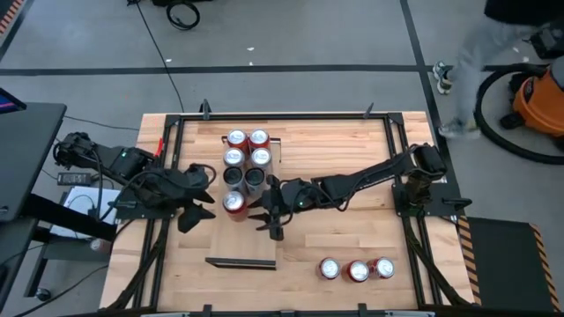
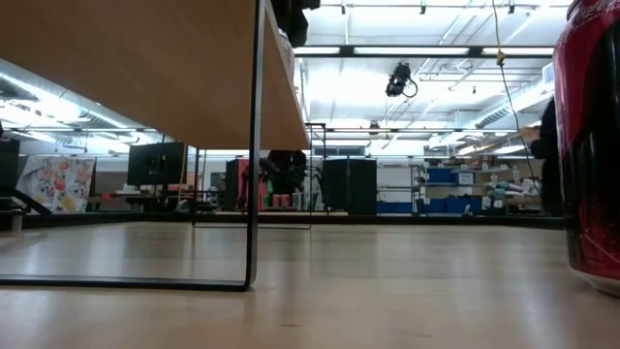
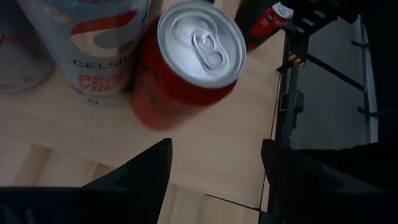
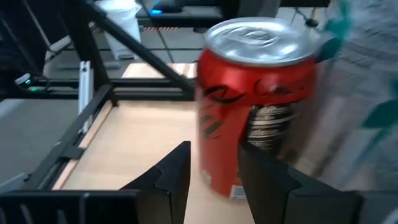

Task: Pick and place cans onto a shelf
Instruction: Adjust the soda cans

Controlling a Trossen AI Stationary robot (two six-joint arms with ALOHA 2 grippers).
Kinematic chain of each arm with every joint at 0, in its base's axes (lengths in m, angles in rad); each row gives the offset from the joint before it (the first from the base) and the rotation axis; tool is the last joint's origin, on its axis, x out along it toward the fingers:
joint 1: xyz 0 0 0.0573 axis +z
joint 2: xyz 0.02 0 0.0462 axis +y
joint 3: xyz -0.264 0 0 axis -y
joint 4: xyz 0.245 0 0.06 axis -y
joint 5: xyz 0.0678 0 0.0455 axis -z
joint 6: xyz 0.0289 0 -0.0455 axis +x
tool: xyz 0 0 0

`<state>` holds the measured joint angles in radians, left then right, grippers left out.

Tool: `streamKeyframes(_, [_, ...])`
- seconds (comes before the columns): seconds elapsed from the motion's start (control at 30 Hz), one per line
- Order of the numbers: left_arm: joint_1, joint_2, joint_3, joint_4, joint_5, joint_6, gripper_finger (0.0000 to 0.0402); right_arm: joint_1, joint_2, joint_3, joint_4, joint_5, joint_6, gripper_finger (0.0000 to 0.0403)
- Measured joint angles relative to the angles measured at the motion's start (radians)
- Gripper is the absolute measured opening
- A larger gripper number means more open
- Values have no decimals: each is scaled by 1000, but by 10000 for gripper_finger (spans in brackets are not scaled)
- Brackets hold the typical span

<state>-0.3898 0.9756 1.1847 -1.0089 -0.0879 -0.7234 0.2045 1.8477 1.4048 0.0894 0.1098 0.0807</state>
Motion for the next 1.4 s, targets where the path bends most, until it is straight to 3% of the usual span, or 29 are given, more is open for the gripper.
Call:
streamKeyframes(0.33, [0, 0, 0, -1, -3, -9, 258, -32, 0, 0, 21, -39, -3, 141])
streamKeyframes(0.5, [-1, 14, 0, -32, -81, -19, 258, -9, 0, 0, 17, -44, 24, 141])
streamKeyframes(0.87, [-1, 83, 0, -84, -203, -21, 258, 52, 0, 0, -6, 99, 100, 141])
streamKeyframes(1.17, [0, 83, 0, -128, -255, -32, 258, 36, -1, 0, -7, 107, 102, 141])
streamKeyframes(1.4, [1, 80, 0, -126, -210, -31, 258, 19, -1, 1, 17, 107, 102, 141])
